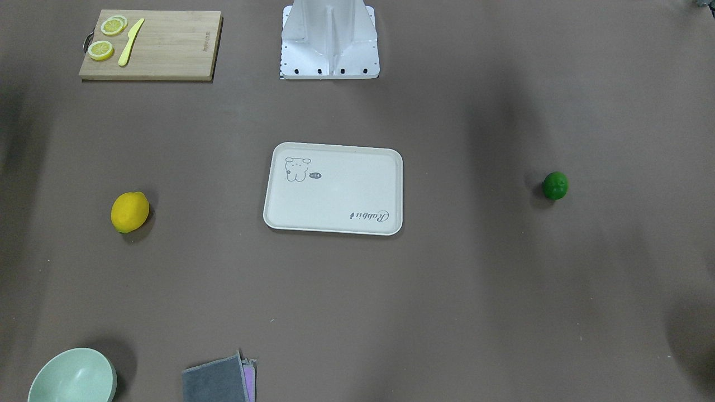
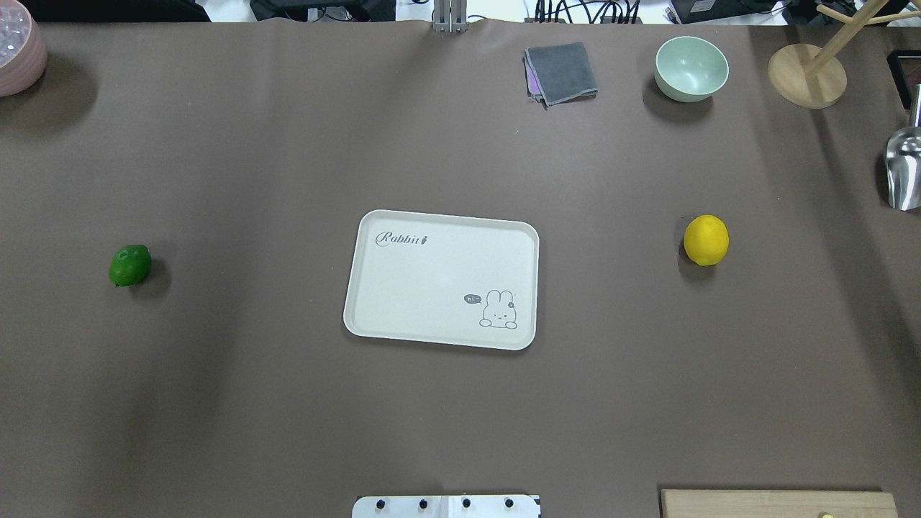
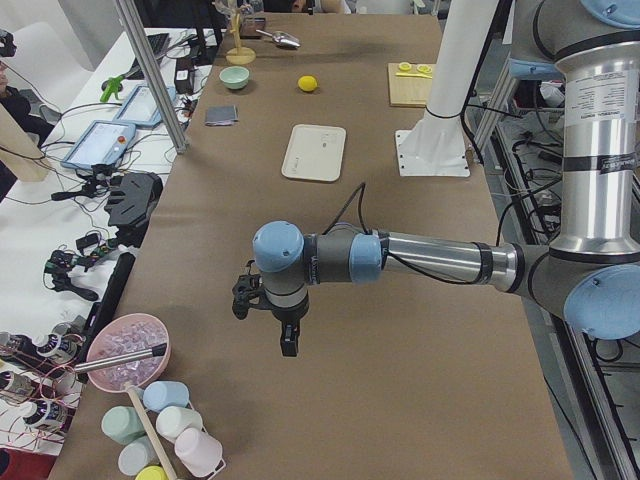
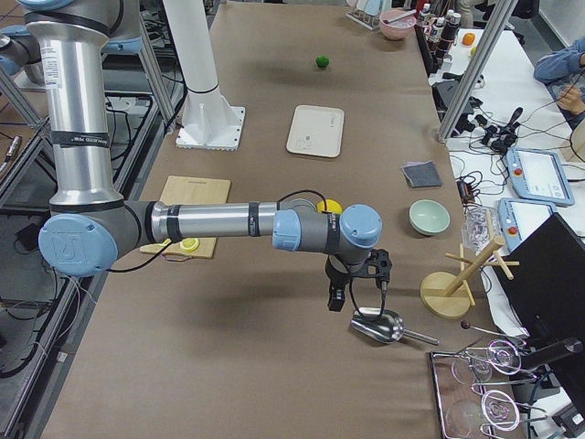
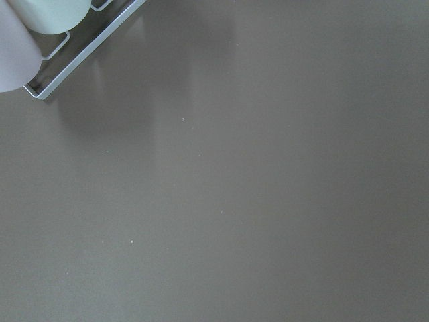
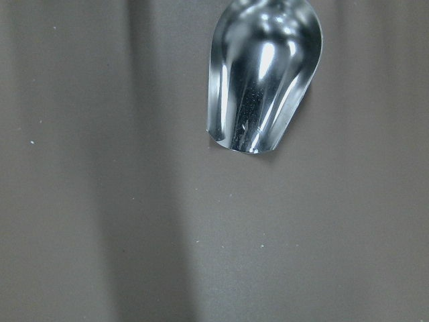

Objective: Place all lemons on tray

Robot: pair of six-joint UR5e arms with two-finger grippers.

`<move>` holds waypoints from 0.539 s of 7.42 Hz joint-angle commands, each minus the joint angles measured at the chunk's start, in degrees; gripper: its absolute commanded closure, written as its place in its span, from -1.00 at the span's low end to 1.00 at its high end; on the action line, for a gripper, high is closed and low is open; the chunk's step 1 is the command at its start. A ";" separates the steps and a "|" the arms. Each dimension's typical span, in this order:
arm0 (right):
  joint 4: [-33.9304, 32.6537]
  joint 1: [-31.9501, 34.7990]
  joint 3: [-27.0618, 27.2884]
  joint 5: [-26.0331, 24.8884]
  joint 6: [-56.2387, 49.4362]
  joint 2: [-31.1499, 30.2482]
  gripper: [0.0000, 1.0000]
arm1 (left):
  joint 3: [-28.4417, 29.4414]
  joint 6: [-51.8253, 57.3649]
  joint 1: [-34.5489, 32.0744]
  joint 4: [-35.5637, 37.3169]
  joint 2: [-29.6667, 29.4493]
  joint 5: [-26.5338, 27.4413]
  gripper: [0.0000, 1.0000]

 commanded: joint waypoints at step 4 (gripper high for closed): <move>0.00 -1.05 1.22 0.35 1.39 0.44 -0.99 | 0.83 0.03 0.02 -0.15 -0.25 0.01 -0.95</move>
